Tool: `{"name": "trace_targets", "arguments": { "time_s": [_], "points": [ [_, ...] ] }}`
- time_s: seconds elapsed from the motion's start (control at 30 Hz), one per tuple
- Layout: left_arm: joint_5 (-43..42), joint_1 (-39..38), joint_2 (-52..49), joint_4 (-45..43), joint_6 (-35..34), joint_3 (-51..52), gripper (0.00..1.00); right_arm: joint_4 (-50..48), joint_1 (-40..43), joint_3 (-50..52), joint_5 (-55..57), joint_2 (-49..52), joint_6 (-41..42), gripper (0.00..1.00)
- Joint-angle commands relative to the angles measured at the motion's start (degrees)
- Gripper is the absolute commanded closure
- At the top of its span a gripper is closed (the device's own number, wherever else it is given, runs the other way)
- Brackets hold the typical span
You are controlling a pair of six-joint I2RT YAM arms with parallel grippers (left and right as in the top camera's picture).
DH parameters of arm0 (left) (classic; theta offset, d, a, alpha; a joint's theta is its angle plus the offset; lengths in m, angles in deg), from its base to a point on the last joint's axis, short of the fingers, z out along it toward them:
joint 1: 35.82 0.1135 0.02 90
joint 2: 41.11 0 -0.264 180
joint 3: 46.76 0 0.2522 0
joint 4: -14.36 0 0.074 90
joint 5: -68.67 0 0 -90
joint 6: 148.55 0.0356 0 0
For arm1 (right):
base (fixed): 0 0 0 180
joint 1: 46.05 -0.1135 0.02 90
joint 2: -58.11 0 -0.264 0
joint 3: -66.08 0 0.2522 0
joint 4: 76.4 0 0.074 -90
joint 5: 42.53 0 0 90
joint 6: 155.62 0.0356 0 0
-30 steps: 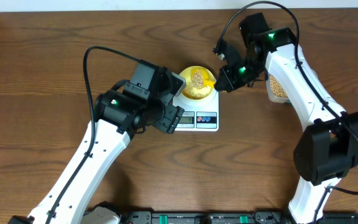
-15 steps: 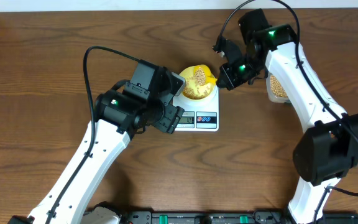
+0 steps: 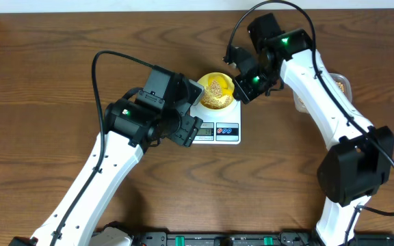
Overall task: Scoop item into bowl and weigh 50g on scale
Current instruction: 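Tip the scoop with the right gripper to pour soybeans into bowl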
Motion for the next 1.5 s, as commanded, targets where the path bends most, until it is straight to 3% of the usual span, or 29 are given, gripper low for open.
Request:
{"name": "trace_targets", "arguments": {
  "time_s": [0.0,1.47],
  "points": [
    [0.4,-0.1,1.2,0.0,0.5,0.1,0.27,0.2,-0.8,-2.3,2.8,0.1,-1.3,0.99],
    [0.4,-0.1,1.2,0.0,0.5,0.1,0.27,3.3,-8.2,-7.7,22.2,0.1,-3.2,0.99]
  ]
}}
